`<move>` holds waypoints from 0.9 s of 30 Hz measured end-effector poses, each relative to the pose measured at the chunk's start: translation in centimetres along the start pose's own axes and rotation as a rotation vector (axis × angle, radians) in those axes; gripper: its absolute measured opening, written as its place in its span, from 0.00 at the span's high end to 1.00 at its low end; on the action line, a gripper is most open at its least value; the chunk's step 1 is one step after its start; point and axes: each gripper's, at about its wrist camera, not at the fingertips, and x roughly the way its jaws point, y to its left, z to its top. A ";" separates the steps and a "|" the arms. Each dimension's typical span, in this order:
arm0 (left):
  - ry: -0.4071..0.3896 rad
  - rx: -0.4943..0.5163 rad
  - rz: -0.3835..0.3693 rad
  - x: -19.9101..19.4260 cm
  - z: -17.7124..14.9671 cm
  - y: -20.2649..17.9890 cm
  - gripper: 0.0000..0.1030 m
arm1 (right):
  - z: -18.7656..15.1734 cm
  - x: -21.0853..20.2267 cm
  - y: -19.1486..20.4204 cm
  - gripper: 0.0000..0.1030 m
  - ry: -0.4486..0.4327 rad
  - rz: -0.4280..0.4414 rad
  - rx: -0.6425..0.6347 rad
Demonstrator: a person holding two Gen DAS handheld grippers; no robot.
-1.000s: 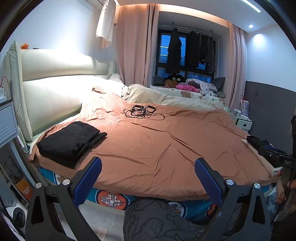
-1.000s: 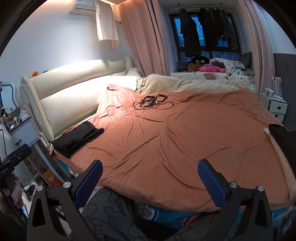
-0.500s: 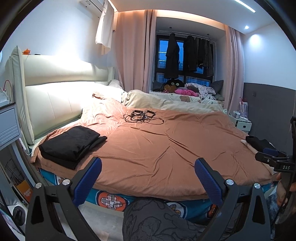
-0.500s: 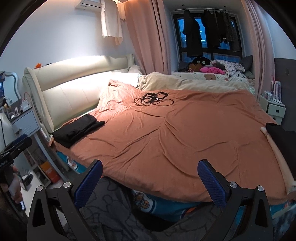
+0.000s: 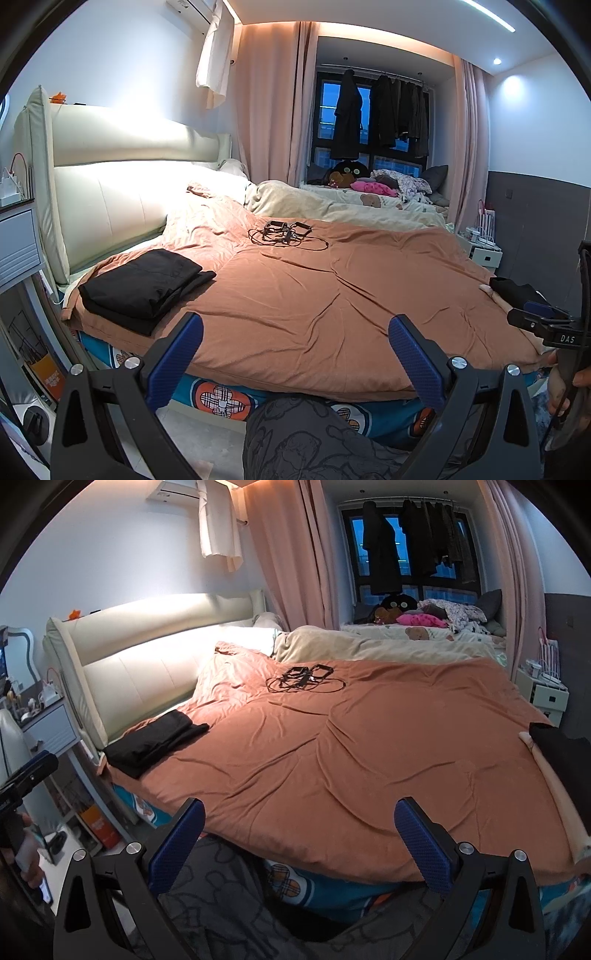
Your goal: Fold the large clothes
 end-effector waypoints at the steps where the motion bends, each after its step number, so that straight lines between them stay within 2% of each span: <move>1: 0.000 0.000 0.000 0.0 0.0 0.0 0.01 | -0.1 0.0 0.0 0.00 0.001 0.000 0.000; 27: -0.059 0.007 0.034 -2.0 0.4 -0.6 0.01 | -0.1 0.2 -1.6 0.00 0.017 0.009 0.022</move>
